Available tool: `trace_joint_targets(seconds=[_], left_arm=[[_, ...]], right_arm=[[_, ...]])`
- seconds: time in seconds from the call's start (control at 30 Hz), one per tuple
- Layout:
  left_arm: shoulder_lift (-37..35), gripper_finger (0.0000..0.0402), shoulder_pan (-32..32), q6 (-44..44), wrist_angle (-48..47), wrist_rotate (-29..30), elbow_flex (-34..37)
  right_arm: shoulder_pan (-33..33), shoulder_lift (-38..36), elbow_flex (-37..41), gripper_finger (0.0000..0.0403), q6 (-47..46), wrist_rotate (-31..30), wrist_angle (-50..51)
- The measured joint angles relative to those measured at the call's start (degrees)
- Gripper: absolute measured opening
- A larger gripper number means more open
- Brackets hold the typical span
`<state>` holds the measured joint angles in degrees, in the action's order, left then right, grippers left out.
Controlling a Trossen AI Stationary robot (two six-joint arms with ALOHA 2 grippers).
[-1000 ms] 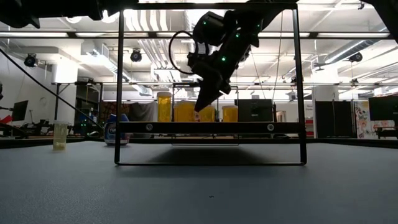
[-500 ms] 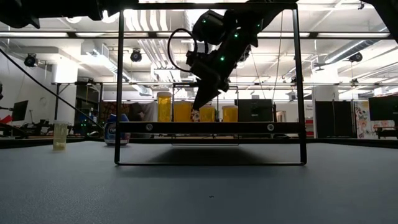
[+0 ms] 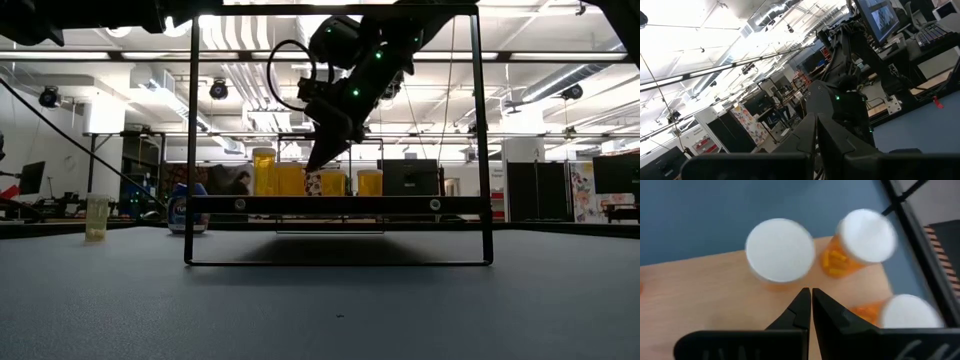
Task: Pick and place medicine bottles onto shelf by color
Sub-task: Put the big orange pill bottle on the shelf aligned with the big orange pill bottles
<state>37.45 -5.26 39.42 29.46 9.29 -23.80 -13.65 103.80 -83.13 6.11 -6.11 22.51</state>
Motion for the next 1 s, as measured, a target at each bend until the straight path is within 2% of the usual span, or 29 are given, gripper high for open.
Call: trace_joint_targets(seconds=[0.2,0.4,0.63,1.0], left_arm=[[0.0,0.0,0.0,0.0,0.0,0.0,0.0],[0.0,0.0,0.0,0.3,0.0,0.0,0.1],[0.0,0.0,0.0,0.3,0.0,0.0,0.1],[0.0,0.0,0.0,0.3,0.0,0.0,0.1]], right_arm=[[0.0,-2.6,0.0,0.0009,1.3,-1.4,-2.1],[0.2,-1.5,0.0,0.0009,1.6,5.1,-8.4],[0.1,1.2,0.0,0.0009,2.1,5.1,-11.6],[0.6,2.3,0.0,0.0009,2.1,6.1,-10.5]])
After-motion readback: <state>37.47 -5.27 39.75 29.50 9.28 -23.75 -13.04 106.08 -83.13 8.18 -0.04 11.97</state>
